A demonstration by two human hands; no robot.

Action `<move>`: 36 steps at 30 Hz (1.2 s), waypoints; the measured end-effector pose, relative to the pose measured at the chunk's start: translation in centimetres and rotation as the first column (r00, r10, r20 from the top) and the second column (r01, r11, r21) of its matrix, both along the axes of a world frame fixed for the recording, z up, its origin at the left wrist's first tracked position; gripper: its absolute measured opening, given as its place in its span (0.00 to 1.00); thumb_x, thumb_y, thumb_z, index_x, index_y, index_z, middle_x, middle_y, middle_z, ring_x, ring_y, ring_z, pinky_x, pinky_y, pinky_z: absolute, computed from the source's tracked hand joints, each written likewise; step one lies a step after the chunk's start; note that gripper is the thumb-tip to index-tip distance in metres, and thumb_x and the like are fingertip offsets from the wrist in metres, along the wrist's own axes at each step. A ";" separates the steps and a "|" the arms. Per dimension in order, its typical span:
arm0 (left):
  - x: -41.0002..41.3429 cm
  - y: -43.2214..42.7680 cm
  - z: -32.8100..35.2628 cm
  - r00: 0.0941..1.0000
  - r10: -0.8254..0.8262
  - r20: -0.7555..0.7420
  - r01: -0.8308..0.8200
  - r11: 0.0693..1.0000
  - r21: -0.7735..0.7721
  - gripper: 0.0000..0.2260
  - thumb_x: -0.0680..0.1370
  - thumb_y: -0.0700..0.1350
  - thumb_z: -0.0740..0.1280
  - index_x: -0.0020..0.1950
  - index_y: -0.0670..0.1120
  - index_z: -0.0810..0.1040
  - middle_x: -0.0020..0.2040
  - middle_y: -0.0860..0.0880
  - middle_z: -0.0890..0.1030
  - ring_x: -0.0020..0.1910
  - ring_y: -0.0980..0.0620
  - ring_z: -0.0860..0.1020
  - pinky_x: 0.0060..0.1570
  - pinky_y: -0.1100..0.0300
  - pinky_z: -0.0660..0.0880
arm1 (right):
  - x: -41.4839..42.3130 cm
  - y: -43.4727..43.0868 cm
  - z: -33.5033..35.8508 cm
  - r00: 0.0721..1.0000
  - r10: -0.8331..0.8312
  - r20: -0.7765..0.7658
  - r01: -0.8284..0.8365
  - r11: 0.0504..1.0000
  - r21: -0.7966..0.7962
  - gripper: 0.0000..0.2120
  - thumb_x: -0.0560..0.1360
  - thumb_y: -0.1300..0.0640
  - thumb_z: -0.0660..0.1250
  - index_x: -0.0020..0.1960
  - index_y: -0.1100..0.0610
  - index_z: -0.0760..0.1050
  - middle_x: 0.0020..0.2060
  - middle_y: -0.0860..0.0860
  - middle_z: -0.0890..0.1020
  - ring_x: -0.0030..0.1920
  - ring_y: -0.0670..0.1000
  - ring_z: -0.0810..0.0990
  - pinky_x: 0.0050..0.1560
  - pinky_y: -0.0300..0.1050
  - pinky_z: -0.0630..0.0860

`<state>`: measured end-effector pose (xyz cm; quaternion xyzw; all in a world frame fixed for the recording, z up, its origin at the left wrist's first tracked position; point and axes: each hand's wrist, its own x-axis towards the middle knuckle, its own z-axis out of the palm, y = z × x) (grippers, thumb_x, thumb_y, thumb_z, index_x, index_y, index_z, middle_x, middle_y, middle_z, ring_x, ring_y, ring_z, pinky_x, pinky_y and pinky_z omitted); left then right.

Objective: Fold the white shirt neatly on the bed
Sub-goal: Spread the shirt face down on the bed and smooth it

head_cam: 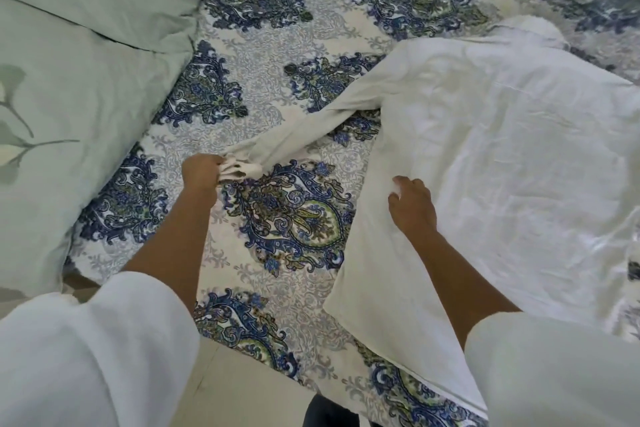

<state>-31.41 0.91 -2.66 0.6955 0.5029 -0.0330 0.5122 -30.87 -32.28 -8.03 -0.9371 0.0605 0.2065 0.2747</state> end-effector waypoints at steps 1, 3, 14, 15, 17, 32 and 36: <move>0.1 0.5 0.1 0.988 -0.124 -0.086 0.122 0.992 -0.030 0.10 0.76 0.38 0.63 0.36 0.48 0.70 0.37 0.50 0.71 0.33 0.55 0.70 0.36 0.62 0.70 | 0.4 0.2 0.0 1.000 -0.005 -0.011 0.005 1.000 -0.007 0.20 0.78 0.58 0.55 0.70 0.55 0.65 0.64 0.58 0.69 0.67 0.58 0.65 0.60 0.49 0.68; 0.1 0.7 0.0 0.826 -0.460 -0.325 0.455 0.885 -0.097 0.05 0.75 0.37 0.64 0.40 0.43 0.73 0.38 0.45 0.73 0.35 0.49 0.71 0.35 0.60 0.69 | 1.0 0.6 -0.1 0.999 0.002 -0.049 -0.003 1.000 -0.021 0.20 0.79 0.58 0.55 0.71 0.54 0.64 0.65 0.58 0.69 0.67 0.58 0.64 0.61 0.50 0.67; 4.3 -7.9 -3.1 0.711 -0.612 -0.345 0.688 0.508 0.518 0.13 0.77 0.39 0.58 0.59 0.36 0.72 0.59 0.38 0.72 0.61 0.39 0.67 0.52 0.49 0.68 | 3.6 0.6 -1.0 0.936 0.005 -0.352 0.033 0.994 0.103 0.22 0.79 0.55 0.58 0.73 0.51 0.62 0.72 0.55 0.63 0.71 0.57 0.62 0.72 0.48 0.60; 5.2 -9.2 -3.2 0.691 -0.657 -0.300 0.693 0.485 0.534 0.12 0.78 0.39 0.57 0.59 0.36 0.72 0.59 0.38 0.72 0.61 0.40 0.67 0.52 0.50 0.68 | 4.2 0.3 -1.1 0.933 -0.049 -0.358 0.117 0.978 0.170 0.21 0.79 0.56 0.58 0.72 0.52 0.64 0.71 0.55 0.65 0.70 0.56 0.65 0.71 0.49 0.61; 7.7 -11.9 -3.8 0.663 -0.725 -0.187 0.695 0.504 0.512 0.10 0.79 0.39 0.57 0.57 0.37 0.73 0.57 0.39 0.73 0.57 0.41 0.70 0.52 0.50 0.68 | 5.6 -0.7 -1.3 0.933 -0.152 -0.327 0.242 0.937 0.254 0.19 0.79 0.60 0.58 0.70 0.56 0.68 0.67 0.56 0.72 0.66 0.55 0.71 0.68 0.48 0.65; 21.4 -20.5 -6.5 0.838 0.532 0.123 -0.287 0.621 -0.729 0.01 0.77 0.36 0.62 0.46 0.41 0.72 0.43 0.44 0.76 0.34 0.51 0.75 0.30 0.61 0.72 | 19.0 -6.6 -3.4 0.959 -0.253 0.127 0.253 0.967 0.018 0.19 0.77 0.60 0.56 0.66 0.49 0.71 0.69 0.49 0.69 0.69 0.54 0.63 0.67 0.51 0.61; 21.6 -18.9 -8.0 0.875 0.462 0.145 -0.346 0.805 -0.482 0.09 0.76 0.34 0.64 0.53 0.39 0.66 0.40 0.44 0.75 0.33 0.50 0.77 0.29 0.59 0.77 | 19.9 -7.6 -4.7 0.994 0.001 0.113 0.026 0.970 -0.244 0.21 0.79 0.50 0.57 0.72 0.44 0.62 0.75 0.49 0.57 0.75 0.54 0.51 0.72 0.56 0.50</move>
